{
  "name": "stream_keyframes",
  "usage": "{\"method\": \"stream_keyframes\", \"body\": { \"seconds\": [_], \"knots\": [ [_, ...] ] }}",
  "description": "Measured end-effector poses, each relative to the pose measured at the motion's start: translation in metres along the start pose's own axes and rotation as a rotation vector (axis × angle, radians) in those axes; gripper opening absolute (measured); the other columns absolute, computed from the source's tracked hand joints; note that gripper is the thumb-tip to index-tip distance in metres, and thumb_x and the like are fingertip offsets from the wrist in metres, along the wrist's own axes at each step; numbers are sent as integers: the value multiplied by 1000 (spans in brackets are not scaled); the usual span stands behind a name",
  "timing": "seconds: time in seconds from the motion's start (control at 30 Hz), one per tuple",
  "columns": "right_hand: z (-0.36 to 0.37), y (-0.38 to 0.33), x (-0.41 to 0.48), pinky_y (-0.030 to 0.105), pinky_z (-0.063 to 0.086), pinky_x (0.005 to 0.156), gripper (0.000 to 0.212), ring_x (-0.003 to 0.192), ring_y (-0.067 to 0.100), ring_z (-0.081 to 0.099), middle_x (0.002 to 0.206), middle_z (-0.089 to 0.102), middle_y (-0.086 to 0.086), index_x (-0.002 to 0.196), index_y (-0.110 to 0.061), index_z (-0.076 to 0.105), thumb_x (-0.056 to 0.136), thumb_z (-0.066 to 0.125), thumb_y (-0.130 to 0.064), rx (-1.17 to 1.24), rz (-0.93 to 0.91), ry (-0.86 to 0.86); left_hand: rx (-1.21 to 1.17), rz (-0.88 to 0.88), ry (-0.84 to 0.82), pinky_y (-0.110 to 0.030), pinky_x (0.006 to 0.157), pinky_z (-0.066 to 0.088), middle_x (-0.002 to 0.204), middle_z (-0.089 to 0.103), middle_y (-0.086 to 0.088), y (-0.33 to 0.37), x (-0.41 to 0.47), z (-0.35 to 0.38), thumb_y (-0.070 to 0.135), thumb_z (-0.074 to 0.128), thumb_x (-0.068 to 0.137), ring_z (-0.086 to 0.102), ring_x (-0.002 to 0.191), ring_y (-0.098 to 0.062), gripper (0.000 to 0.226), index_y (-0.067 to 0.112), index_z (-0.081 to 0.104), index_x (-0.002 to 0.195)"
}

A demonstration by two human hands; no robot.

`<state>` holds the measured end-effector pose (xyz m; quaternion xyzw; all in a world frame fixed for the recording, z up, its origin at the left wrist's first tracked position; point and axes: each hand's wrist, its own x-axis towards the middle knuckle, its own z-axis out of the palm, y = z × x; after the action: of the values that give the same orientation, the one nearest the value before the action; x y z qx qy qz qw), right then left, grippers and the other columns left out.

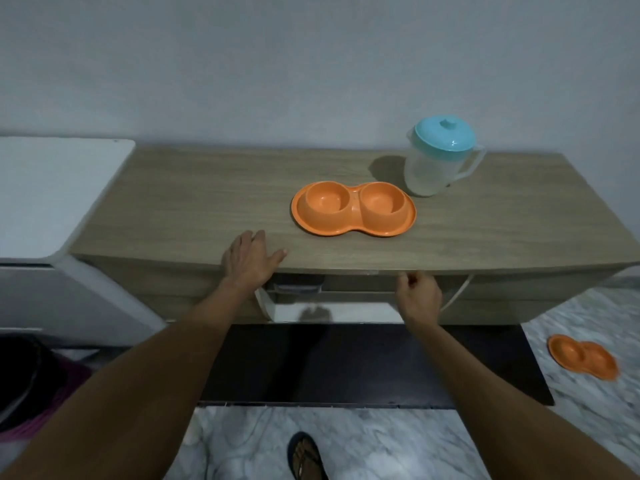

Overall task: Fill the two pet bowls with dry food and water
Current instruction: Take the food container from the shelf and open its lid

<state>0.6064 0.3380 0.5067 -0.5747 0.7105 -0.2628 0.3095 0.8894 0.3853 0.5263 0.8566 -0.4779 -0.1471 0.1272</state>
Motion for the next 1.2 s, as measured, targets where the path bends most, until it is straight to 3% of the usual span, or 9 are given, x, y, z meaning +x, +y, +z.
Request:
{"method": "stream_keyframes", "body": {
  "seconds": [0.2, 0.33, 0.43, 0.5, 0.63, 0.8, 1.0, 1.1, 1.2],
  "knots": [
    [51, 20, -19, 29, 33, 70, 26, 84, 31, 59, 85, 62, 14, 77, -9, 53, 97, 51, -24, -29, -24, -160, -185, 91, 257, -40, 91, 46, 116, 56, -15, -17, -39, 33, 29, 55, 96, 54, 110, -31, 36, 4, 59, 121],
    [93, 25, -14, 28, 33, 69, 22, 83, 26, 55, 80, 59, 10, 87, -7, 62, 98, 49, -22, -45, -10, -255, -333, 81, 254, -30, 74, 42, 107, 58, -12, -26, -50, 77, 20, 54, 96, 58, 96, -24, 34, 9, 44, 126],
    [130, 31, 0, 27, 35, 74, 26, 101, 36, 61, 101, 69, 19, 103, -6, 68, 98, 50, -24, -4, 5, -291, -397, 51, 242, -37, 69, 45, 103, 57, -14, -28, -42, 107, 17, 54, 94, 59, 85, -28, 22, 10, 40, 110],
    [154, 34, 7, 29, 38, 77, 29, 106, 37, 60, 109, 69, 20, 107, -6, 68, 98, 50, -27, 14, 22, -293, -413, 33, 195, -35, 70, 44, 104, 56, -15, -33, -35, 130, 13, 54, 93, 58, 85, -28, 19, 11, 39, 106],
    [188, 38, 21, 36, 47, 85, 31, 106, 37, 61, 108, 70, 19, 108, -6, 68, 98, 51, -30, 59, 31, -314, -560, -156, 163, -26, 81, 38, 118, 57, -21, -44, -14, 164, 13, 53, 96, 58, 105, -33, 32, -3, 45, 123],
    [210, 33, 39, 36, 48, 83, 26, 101, 38, 62, 106, 70, 19, 111, -7, 68, 92, 54, -18, 114, 60, -330, -666, -371, 34, -32, 91, 41, 124, 57, -24, -37, 21, 176, 22, 46, 100, 54, 117, -37, 35, -5, 48, 123],
    [228, 27, 45, 39, 49, 89, 26, 103, 37, 62, 111, 68, 19, 113, -5, 66, 91, 53, -11, 108, 52, -361, -805, -614, -63, -32, 96, 45, 134, 53, -23, -39, 56, 183, 12, 45, 95, 54, 120, -38, 42, -9, 47, 131],
    [232, 30, 45, 37, 50, 91, 29, 99, 29, 61, 111, 68, 13, 118, -7, 65, 91, 54, -8, 187, 90, -360, -864, -650, -69, -38, 101, 46, 133, 54, -24, -43, 58, 186, 11, 46, 93, 54, 119, -39, 43, -8, 46, 132],
    [230, 34, 40, 36, 48, 78, 30, 87, 25, 58, 103, 69, 13, 118, -7, 66, 90, 56, -9, 271, 168, -353, -885, -604, -27, -35, 98, 43, 129, 55, -23, -41, 47, 185, 10, 43, 98, 54, 118, -37, 37, -7, 47, 130]
  ]
}}
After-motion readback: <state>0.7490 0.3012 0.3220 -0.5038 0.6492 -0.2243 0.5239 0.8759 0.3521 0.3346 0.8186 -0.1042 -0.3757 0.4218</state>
